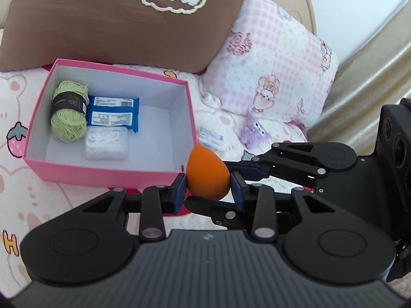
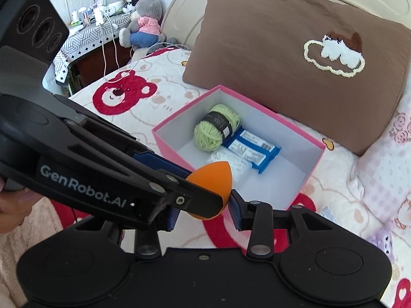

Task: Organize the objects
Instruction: 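Carry the orange sponge with the left tool toward the pink box, then lower the orange sponge into the pink box and open the left tool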

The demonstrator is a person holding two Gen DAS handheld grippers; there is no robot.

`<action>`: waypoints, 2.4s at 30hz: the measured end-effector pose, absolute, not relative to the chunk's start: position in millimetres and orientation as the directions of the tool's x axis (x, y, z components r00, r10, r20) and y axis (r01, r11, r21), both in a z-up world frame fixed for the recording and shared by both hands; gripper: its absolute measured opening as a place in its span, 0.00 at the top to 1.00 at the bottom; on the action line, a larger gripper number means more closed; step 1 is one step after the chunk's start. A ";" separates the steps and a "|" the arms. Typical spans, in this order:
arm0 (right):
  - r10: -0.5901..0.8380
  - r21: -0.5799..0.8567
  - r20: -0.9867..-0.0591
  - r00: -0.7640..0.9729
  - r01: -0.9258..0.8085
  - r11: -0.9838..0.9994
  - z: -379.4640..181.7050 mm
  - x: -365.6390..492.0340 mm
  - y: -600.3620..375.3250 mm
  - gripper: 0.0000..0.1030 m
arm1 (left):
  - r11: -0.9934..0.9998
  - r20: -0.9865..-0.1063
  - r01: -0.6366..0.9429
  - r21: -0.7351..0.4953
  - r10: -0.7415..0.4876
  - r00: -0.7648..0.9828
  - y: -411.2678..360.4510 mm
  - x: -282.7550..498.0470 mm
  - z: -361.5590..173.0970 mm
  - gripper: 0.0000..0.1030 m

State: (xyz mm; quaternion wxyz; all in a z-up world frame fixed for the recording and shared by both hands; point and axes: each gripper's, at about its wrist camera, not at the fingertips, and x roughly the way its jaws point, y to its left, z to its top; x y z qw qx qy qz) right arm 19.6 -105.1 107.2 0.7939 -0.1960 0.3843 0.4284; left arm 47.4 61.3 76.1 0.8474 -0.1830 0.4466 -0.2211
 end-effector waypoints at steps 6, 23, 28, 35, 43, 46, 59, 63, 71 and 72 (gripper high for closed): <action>0.527 0.008 -0.776 0.345 -0.831 0.557 97.6 41.5 -89.0 0.57 | 0.846 -0.680 0.206 -0.491 -0.520 0.517 66.1 72.0 68.5 0.66; 0.563 0.084 -0.732 0.382 -0.771 0.632 70.1 108.0 -47.8 0.57 | 0.861 -0.652 0.179 -0.476 -0.482 0.586 103.2 139.4 42.7 0.66; 0.563 0.096 -0.738 0.372 -0.768 0.633 51.5 120.2 -33.1 0.57 | 0.867 -0.668 0.130 -0.480 -0.458 0.587 114.3 152.0 20.6 0.64; 0.597 0.145 -0.725 0.343 -0.771 0.620 30.2 141.0 -23.4 0.57 | 0.870 -0.668 0.087 -0.485 -0.434 0.604 123.9 168.1 0.5 0.64; 0.556 0.160 -0.759 0.340 -0.730 0.664 -3.8 157.3 -14.7 0.57 | 0.873 -0.683 0.065 -0.484 -0.422 0.597 120.0 185.4 -35.1 0.64; 0.536 0.156 -0.772 0.341 -0.716 0.680 -11.9 164.6 -10.2 0.57 | 0.858 -0.665 0.047 -0.512 -0.431 0.610 124.5 190.9 -47.3 0.64; 0.490 0.118 -0.807 0.330 -0.722 0.682 -29.6 180.3 9.9 0.56 | 0.839 -0.661 -0.013 -0.544 -0.419 0.623 134.8 201.8 -68.8 0.64; 0.493 0.134 -0.808 0.322 -0.715 0.686 -30.6 183.5 9.6 0.56 | 0.835 -0.661 -0.025 -0.550 -0.417 0.623 136.5 202.0 -68.4 0.64; 0.491 0.092 -0.805 0.332 -0.748 0.657 -28.6 176.4 4.6 0.52 | 0.861 -0.666 -0.048 -0.507 -0.355 0.656 141.1 192.1 -55.8 0.64; 0.494 0.096 -0.804 0.330 -0.748 0.656 -28.1 176.9 3.7 0.50 | 0.860 -0.665 -0.052 -0.507 -0.352 0.659 142.3 191.2 -54.7 0.64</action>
